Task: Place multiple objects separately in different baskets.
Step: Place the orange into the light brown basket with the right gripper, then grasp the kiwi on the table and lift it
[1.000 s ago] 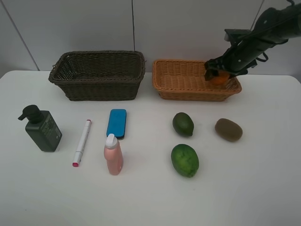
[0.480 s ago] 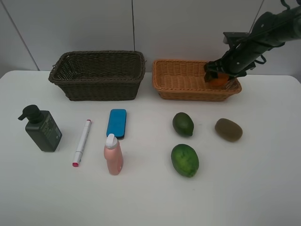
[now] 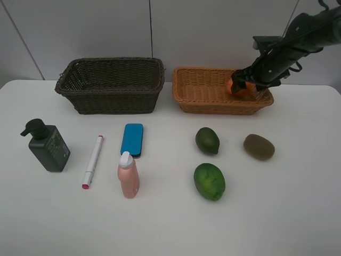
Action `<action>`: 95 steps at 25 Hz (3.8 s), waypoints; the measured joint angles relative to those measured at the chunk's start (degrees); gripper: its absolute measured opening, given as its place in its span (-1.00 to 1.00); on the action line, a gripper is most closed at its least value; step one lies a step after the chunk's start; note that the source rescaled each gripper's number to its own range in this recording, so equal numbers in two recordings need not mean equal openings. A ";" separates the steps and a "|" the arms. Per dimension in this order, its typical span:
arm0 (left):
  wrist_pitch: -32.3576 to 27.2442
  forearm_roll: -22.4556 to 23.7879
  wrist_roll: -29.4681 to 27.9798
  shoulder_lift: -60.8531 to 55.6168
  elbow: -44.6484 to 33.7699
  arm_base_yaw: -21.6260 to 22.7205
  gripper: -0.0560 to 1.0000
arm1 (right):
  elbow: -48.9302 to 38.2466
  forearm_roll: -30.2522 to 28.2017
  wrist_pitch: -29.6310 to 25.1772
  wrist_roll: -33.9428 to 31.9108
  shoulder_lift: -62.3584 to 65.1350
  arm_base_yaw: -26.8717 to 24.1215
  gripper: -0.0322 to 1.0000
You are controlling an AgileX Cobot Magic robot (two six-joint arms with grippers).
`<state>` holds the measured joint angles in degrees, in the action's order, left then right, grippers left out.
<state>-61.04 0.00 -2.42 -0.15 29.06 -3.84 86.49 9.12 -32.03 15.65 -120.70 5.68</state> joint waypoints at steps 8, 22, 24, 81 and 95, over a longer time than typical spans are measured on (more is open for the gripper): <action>0.00 0.00 0.00 0.00 0.00 0.00 1.00 | 0.07 -0.05 -0.65 0.00 1.63 0.00 1.00; 0.00 0.00 0.00 0.00 0.00 0.00 1.00 | 0.07 -1.80 -22.17 1.37 11.68 0.00 1.00; 0.00 0.00 0.00 0.00 0.00 0.00 1.00 | 0.07 -2.72 -26.32 1.45 13.42 0.00 1.00; 0.02 0.00 0.00 0.00 0.00 0.00 1.00 | -31.18 -10.56 -1.02 17.76 10.41 5.25 1.00; 0.02 0.00 0.00 0.00 0.00 0.00 1.00 | -31.18 -10.56 -1.70 17.76 10.41 5.25 -0.90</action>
<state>-61.02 0.00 -2.42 -0.15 29.06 -3.84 55.30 -1.44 -33.73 33.41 -110.29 10.92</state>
